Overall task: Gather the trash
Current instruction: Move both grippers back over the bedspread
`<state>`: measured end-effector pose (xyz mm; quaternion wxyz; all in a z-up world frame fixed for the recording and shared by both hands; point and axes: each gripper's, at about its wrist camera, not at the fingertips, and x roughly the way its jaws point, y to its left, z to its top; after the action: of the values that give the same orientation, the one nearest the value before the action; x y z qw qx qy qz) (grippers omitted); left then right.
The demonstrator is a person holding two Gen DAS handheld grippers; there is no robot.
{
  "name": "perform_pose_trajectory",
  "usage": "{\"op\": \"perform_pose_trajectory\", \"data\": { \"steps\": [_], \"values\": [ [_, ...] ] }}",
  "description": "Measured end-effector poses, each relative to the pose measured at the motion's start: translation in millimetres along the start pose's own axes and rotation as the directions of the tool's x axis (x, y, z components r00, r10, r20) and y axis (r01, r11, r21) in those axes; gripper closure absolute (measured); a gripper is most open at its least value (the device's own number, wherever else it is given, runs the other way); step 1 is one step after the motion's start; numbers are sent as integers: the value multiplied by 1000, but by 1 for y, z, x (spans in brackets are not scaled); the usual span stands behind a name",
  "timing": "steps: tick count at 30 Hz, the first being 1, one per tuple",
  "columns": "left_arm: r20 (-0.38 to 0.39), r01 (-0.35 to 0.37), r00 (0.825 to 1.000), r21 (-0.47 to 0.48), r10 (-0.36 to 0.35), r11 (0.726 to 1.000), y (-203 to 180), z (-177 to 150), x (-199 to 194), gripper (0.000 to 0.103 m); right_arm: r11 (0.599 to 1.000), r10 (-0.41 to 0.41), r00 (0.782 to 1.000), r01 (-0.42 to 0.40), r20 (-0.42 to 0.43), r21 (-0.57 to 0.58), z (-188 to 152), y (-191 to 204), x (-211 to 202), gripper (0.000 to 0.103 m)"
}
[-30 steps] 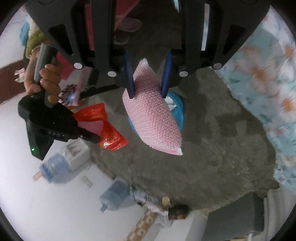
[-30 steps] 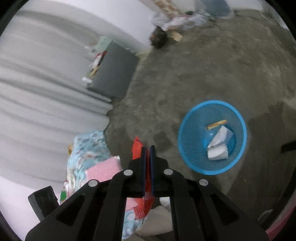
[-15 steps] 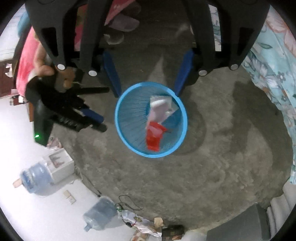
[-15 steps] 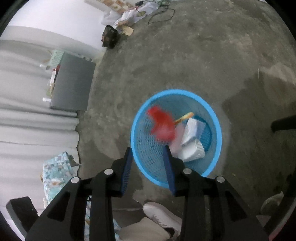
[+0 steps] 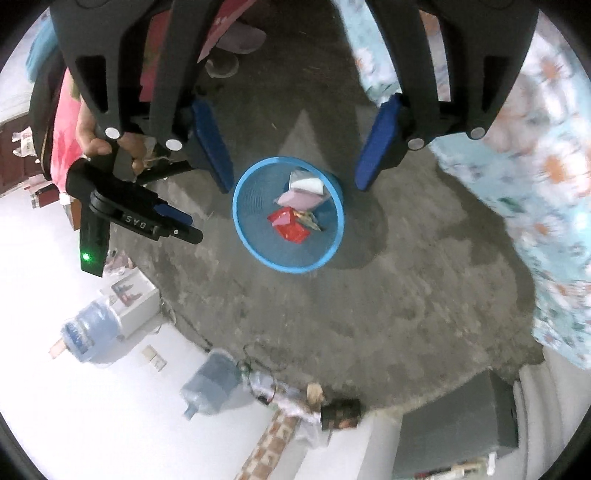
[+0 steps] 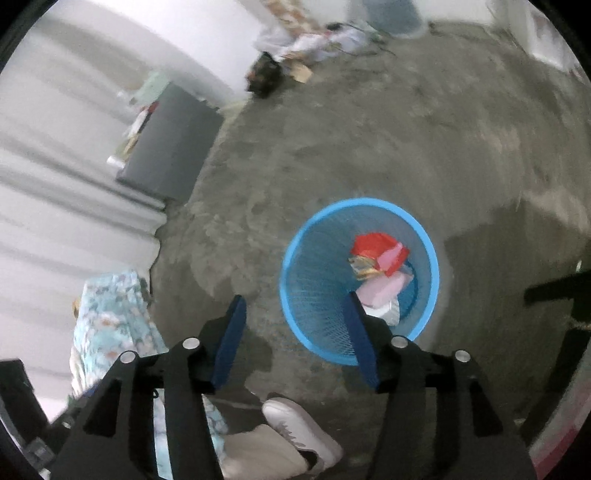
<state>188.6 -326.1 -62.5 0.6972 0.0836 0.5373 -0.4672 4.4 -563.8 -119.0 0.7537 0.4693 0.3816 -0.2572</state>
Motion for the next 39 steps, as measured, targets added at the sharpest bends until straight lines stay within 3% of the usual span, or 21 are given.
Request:
{"op": "perform_pose_trajectory", "data": {
  "steps": [5,10,15,20,25,31,34,39],
  "values": [
    [126,-27,992,2,26,1000,16,-21,-69,32,989,42,999,-41,0,-144,-10,52,-28,44],
    [253,-88,963,-27,92,996,44,-53,-136,28,958,134,991,-136,-25,-251,-23,110,-51,42],
    [374,-141,912,-102,170,985,78,-103,-193,24,908,202,974,-225,-101,-355,-46,171,-60,42],
    [443,-186,859,-196,256,963,111,-147,-226,24,858,244,952,-302,-186,-416,-71,224,-57,42],
    [517,-154,799,-318,307,935,155,-186,-254,24,805,277,921,-378,-274,-458,-102,278,-46,42],
    [518,-67,796,-441,314,895,201,-203,-255,24,762,278,880,-446,-386,-469,-139,334,-10,42],
    [529,-46,791,-450,308,892,213,-199,-252,28,759,263,864,-459,-429,-461,-152,356,14,42],
    [507,-31,803,-488,312,872,231,-191,-238,41,772,233,855,-452,-463,-447,-162,381,53,42]
  ]
}}
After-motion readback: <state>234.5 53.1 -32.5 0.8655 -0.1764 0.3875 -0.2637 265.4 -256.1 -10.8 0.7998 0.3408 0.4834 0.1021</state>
